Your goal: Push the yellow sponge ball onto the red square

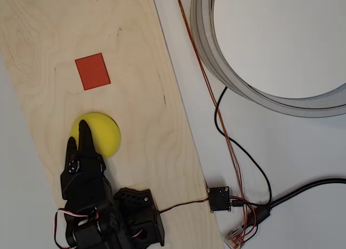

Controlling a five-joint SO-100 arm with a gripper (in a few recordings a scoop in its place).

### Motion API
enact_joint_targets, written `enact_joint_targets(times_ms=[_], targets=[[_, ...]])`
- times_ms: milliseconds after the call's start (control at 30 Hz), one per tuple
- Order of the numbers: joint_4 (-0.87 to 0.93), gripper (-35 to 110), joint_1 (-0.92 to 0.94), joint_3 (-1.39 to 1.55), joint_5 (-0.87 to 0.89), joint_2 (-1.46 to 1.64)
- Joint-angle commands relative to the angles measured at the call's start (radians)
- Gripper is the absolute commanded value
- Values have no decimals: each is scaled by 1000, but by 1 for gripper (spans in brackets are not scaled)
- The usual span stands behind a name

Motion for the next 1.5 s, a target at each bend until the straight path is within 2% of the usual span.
enact_joint_targets(times_ms=[0,400,533,967,1467], targets=[[-48,23,15,-49,5,-112],[-48,21,21,-41,5,-130],[-101,21,8,-37,5,-152],[-301,21,8,-209,-12,-543],[-367,21,66,-617,-52,-1040]])
